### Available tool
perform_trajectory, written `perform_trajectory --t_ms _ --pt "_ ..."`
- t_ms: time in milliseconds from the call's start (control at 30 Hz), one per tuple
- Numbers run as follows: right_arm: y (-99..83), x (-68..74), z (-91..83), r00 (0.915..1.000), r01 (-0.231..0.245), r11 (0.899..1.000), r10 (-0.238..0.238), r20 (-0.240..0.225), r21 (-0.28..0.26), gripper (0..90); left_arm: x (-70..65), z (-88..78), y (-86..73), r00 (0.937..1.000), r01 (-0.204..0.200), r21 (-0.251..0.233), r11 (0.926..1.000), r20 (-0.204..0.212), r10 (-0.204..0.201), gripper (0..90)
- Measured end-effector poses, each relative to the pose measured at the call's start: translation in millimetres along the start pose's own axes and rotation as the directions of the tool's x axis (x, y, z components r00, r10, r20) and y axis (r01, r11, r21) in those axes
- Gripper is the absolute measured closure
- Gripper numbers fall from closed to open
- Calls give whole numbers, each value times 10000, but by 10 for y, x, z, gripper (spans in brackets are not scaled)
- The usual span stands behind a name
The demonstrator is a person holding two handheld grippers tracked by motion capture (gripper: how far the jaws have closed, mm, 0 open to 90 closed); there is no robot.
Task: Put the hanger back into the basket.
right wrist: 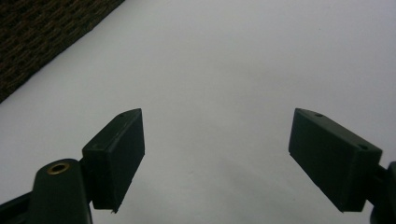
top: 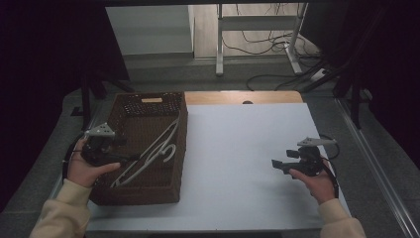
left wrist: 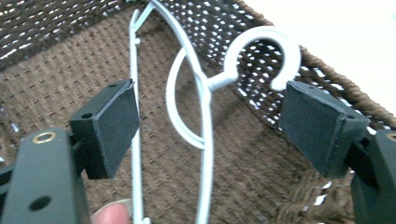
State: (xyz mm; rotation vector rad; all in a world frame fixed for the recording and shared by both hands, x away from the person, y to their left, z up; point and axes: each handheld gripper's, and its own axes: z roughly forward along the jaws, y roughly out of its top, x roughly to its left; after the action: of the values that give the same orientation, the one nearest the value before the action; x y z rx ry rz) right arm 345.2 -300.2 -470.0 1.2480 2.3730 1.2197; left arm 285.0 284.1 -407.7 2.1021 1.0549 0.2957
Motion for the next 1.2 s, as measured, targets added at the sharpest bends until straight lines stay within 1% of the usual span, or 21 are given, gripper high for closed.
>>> perform_trajectory --t_ms 100,167,200,267,367,433,500,567,600,700,800,933,1000,1100,1200 --pt "12 10 -1 10000 51 10000 -51 -32 -48 185 -144 -44 -15 9998 -186 -124 9997 -123 185 199" --pt "15 21 -11 9999 123 9999 -123 -32 -63 185 -205 -84 -30 9999 -113 -283 9995 -81 111 196" --pt "16 24 -17 9999 138 9999 -138 -23 -77 184 -248 -111 -46 10000 -15 -393 9992 -75 12 197" --pt "27 40 -34 9999 171 9998 -171 4 -141 185 -323 -135 -74 10000 19 -484 9988 -63 -22 197" --pt "41 79 -58 9997 260 9994 -260 16 -247 185 -472 -135 -119 9998 -128 -365 9993 138 133 189" --pt "43 108 -73 9994 334 9991 -333 30 -275 185 -567 -116 -156 9996 -229 -284 9993 179 235 190" --pt "49 137 -92 9992 407 9985 -407 14 -371 185 -638 -83 -192 9996 -184 -322 9993 221 191 191" --pt "53 163 -114 9989 476 9977 -477 -6 -483 185 -703 -44 -204 9989 -411 -165 9990 228 415 191" --pt "55 171 -124 9985 539 9970 -541 -20 -557 185 -716 -32 -201 9985 -471 -147 9988 259 474 191" --pt "58 170 -135 9981 610 9959 -612 -2 -665 185 -723 12 -182 9985 -420 -220 9989 355 428 191" --pt "59 163 -147 9976 692 9949 -685 121 -735 188 -700 59 -188 9986 -508 -97 9987 170 510 192" --pt "69 168 -189 9965 837 9920 -826 153 -942 188 -663 80 -208 9990 -399 -90 9992 180 401 191" --pt "68 177 -204 9954 953 9904 -937 199 -1000 188 -656 70 -211 9992 -357 -179 9992 188 360 191" --pt "58 190 -206 9941 1070 9896 -1047 286 -965 183 -655 55 -202 9994 -252 -301 9992 245 259 191" --pt "41 198 -190 9921 1202 9894 -1168 456 -811 174 -653 51 -196 9993 -213 -378 9991 301 225 189"
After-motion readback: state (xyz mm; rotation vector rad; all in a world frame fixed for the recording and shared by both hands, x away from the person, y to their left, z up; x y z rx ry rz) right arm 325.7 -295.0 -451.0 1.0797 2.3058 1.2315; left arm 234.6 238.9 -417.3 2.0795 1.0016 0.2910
